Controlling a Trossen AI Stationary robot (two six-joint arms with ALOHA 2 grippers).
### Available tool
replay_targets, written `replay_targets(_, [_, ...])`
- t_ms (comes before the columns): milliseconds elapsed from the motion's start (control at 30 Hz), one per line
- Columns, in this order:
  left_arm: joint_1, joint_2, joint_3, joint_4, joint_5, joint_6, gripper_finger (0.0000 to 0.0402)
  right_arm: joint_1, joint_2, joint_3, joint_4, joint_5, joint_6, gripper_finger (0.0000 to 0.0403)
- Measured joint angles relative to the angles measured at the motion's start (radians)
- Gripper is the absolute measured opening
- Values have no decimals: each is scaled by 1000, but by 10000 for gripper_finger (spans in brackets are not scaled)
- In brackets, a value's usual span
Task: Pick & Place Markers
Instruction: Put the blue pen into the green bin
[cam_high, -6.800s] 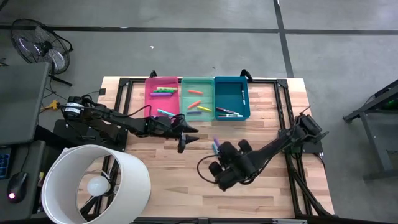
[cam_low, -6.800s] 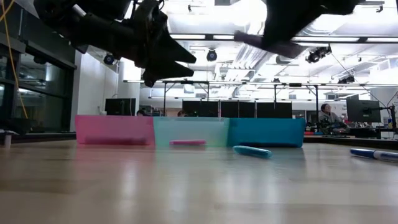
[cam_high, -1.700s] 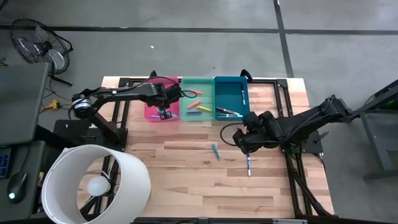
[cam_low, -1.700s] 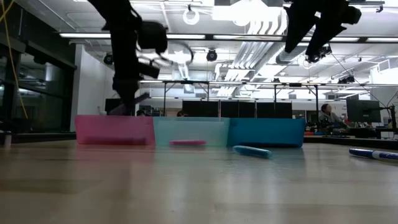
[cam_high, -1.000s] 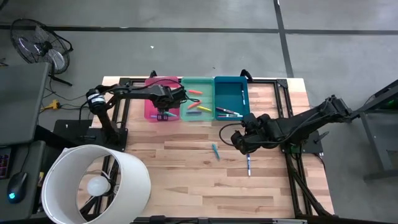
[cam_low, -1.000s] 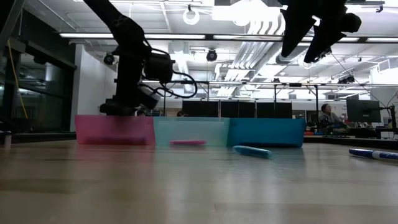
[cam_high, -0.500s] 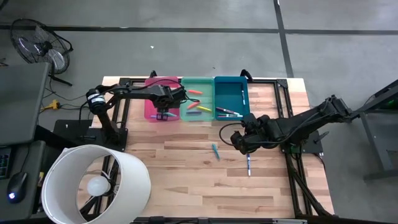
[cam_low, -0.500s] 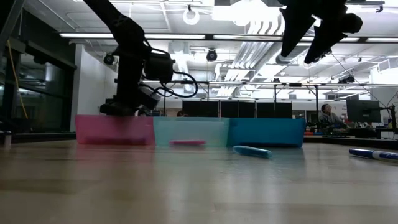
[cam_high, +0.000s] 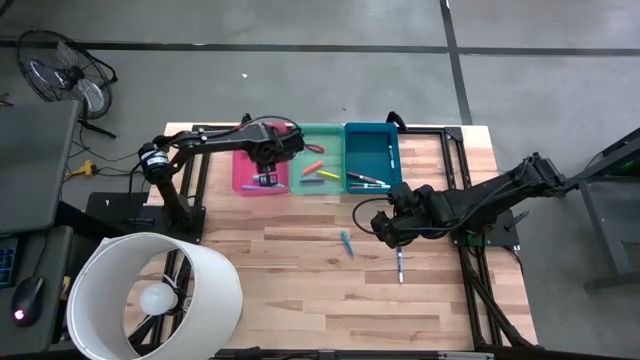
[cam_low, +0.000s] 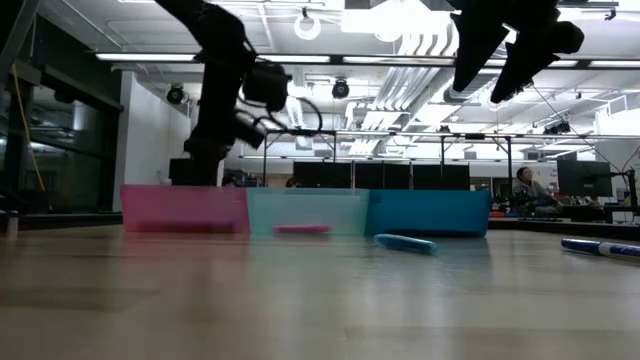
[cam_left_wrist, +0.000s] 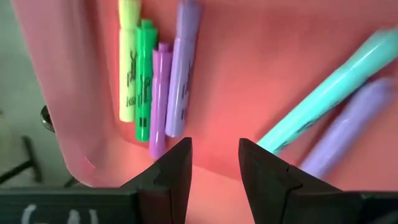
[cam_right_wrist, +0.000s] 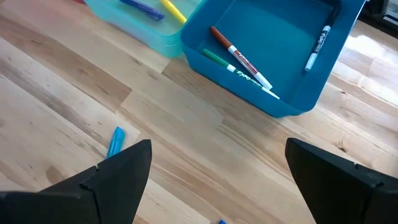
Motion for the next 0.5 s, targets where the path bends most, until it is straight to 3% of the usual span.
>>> replay_targets(300, [0, -21, 170, -49, 261, -99, 127, 1, 0, 0, -1, -10, -5, 358])
replay_targets(500, [-47, -114, 183, 58, 384, -155, 127, 16, 0, 0, -8, -8, -5, 358])
